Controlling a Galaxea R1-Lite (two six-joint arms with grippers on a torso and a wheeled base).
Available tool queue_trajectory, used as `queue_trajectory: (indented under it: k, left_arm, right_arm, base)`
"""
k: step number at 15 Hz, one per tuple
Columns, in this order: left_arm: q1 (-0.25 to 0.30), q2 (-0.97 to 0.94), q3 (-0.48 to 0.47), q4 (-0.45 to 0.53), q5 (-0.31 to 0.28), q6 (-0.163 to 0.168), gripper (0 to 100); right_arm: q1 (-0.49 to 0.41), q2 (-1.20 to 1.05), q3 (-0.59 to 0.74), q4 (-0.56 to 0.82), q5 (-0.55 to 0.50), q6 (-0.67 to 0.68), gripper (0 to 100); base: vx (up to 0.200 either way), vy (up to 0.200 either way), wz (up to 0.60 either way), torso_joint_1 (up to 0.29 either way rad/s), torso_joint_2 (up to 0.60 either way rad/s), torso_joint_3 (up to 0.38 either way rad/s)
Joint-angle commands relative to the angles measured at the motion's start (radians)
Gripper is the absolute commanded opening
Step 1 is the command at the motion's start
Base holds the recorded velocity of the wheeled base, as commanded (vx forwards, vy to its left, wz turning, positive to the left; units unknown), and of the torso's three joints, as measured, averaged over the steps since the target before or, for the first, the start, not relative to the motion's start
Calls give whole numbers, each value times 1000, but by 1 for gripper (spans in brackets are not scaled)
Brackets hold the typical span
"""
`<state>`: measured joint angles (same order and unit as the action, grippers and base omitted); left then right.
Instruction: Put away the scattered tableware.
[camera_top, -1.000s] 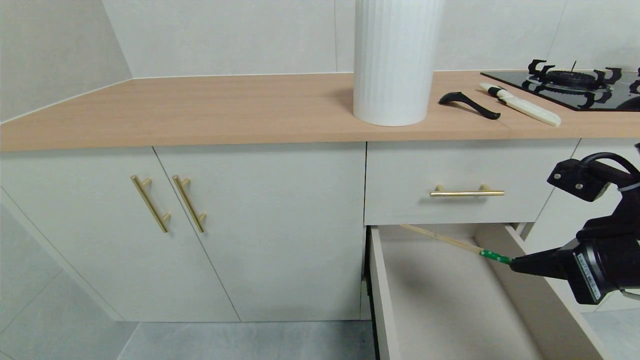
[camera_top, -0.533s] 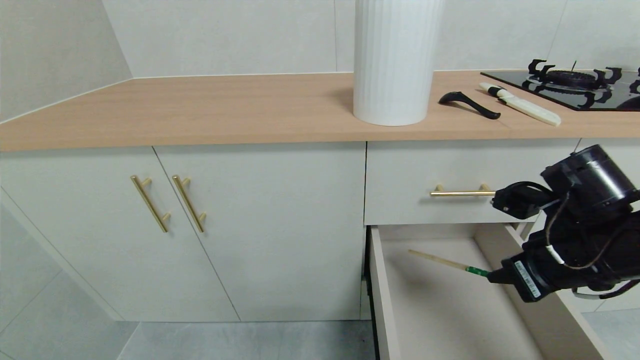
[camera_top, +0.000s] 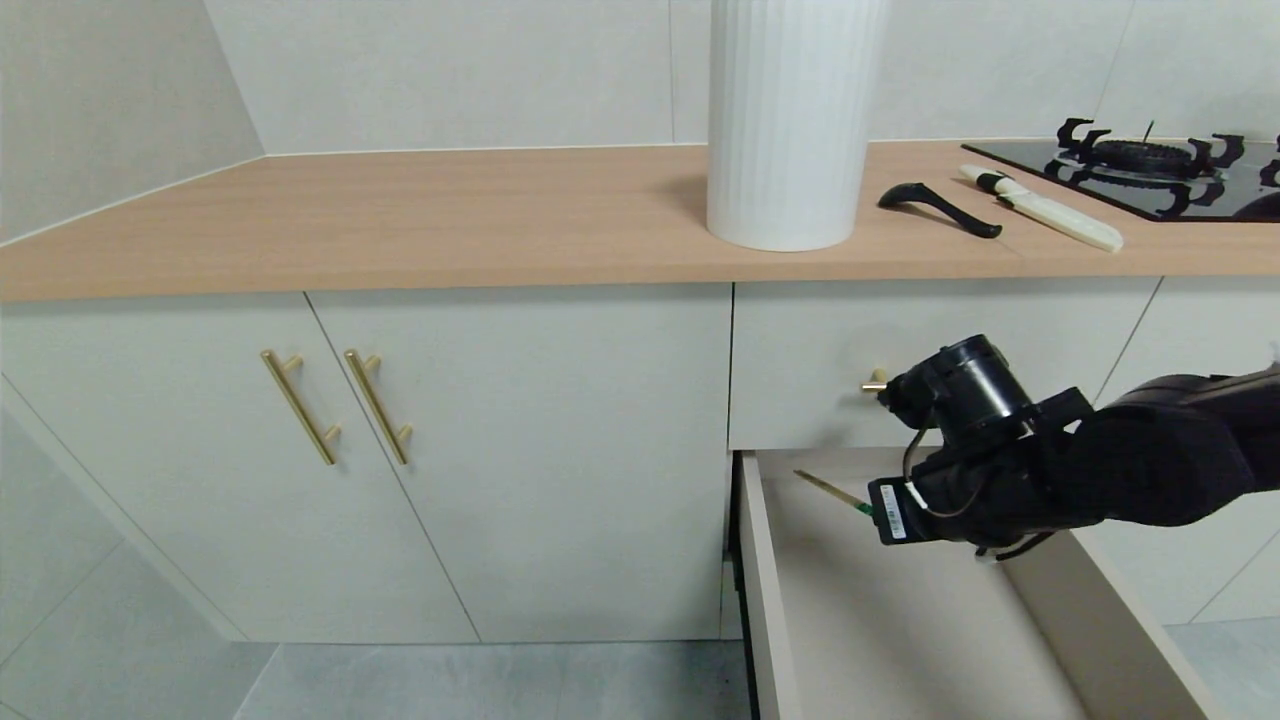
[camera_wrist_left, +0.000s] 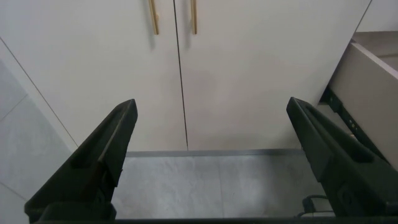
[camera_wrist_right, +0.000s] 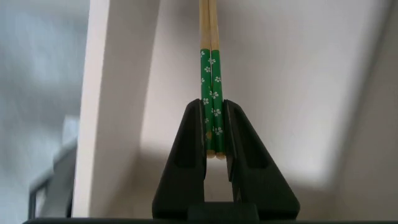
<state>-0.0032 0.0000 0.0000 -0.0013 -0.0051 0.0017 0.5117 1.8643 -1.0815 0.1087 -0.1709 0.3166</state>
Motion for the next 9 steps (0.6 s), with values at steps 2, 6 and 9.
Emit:
queue_trajectory:
  k: [2, 6, 9]
  left_arm:
    - [0, 2, 0, 0, 1, 0, 100]
    - [0, 2, 0, 0, 1, 0, 100]
    - [0, 2, 0, 0, 1, 0, 100]
  right_arm:
    - [8, 112, -2, -58, -25, 25, 0]
    - [8, 167, -3, -61, -30, 25, 0]
    - [8, 210, -2, -60, -30, 21, 0]
  base:
    - [0, 0, 0, 0, 0, 0]
    - [0, 0, 0, 0, 0, 0]
    - [0, 0, 0, 0, 0, 0]
